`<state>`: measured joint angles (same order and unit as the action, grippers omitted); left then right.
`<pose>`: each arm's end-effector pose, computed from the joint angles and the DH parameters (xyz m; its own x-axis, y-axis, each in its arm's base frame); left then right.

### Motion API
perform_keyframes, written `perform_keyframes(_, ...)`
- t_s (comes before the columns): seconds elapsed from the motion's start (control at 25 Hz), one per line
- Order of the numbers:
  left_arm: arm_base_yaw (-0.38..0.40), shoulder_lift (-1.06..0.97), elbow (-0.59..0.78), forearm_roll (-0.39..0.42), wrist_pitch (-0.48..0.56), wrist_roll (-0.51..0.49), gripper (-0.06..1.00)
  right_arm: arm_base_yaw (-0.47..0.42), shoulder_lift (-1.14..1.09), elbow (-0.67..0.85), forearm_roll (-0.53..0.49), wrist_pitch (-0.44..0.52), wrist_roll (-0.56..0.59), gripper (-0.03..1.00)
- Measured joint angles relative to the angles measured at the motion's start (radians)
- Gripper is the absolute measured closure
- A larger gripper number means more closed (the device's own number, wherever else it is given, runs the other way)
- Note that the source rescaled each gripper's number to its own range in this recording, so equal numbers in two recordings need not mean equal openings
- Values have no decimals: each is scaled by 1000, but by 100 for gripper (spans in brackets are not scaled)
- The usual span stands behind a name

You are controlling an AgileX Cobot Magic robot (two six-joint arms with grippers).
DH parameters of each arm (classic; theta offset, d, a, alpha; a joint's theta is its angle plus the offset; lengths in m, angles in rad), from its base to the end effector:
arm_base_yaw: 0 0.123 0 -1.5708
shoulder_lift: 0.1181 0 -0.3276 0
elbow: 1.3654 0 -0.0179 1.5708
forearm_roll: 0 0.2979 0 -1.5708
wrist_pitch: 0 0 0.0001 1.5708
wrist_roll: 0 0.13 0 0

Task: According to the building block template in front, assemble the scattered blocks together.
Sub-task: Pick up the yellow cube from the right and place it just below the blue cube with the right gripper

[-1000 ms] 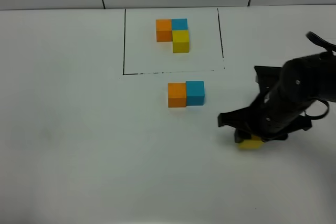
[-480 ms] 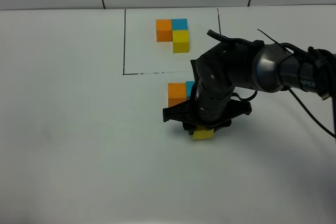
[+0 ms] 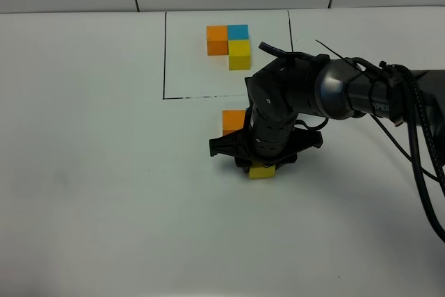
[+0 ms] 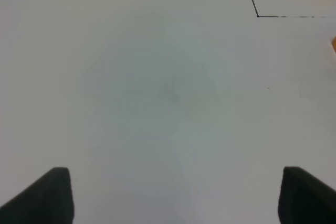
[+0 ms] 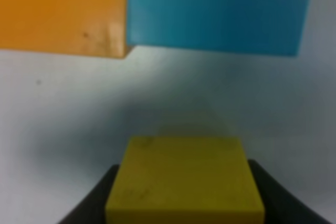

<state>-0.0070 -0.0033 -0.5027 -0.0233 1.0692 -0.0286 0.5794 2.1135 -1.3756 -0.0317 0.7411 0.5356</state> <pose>0.0270 -0.0028 0.2823 -0.4587 -0.0366 -0.8879 0.0069 0.9990 -0.0447 0.3965 0.2561 0.0876 -0.9844 -0.0586 -0.1658 -0.0708 0.9951 0.0691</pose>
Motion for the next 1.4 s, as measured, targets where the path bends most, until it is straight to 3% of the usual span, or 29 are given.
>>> perform_keyframes(1.4,0,0,0,0,0,-1,14,-42,57,-62,-37,-45,6,96)
